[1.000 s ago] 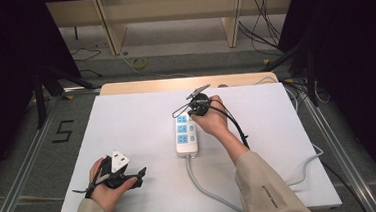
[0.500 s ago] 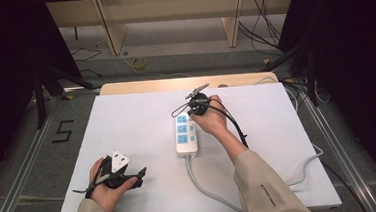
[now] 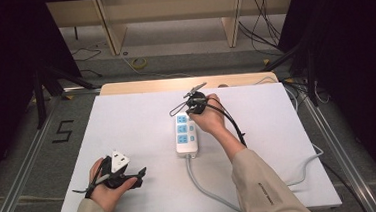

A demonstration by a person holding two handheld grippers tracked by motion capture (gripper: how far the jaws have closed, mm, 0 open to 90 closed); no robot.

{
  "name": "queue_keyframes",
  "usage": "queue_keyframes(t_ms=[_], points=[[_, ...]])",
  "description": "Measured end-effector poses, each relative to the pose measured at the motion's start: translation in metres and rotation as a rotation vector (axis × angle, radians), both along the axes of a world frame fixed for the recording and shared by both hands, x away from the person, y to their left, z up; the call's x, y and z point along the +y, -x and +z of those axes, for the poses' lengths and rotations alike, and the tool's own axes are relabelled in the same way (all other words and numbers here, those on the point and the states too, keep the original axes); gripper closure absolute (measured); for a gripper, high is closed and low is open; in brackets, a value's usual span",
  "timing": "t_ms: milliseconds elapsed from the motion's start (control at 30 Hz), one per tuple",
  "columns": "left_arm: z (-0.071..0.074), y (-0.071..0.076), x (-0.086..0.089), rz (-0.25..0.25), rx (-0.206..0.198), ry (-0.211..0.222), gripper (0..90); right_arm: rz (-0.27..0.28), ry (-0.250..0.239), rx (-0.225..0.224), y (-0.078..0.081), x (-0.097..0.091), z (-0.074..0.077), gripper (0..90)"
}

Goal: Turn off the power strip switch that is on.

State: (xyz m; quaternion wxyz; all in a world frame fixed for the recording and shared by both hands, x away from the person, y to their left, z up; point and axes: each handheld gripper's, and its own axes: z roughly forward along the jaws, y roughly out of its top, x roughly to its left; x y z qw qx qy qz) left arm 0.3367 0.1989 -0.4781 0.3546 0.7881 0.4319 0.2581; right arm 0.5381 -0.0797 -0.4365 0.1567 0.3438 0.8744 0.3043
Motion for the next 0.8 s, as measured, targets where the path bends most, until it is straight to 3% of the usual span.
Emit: queue_keyframes(t_ms=[800], points=[[0.0000,0.0000,0.0003,-0.002,0.001,-0.002,14.5,-0.012,0.012,0.022,-0.0067,0.0014,-0.0072,90.0]])
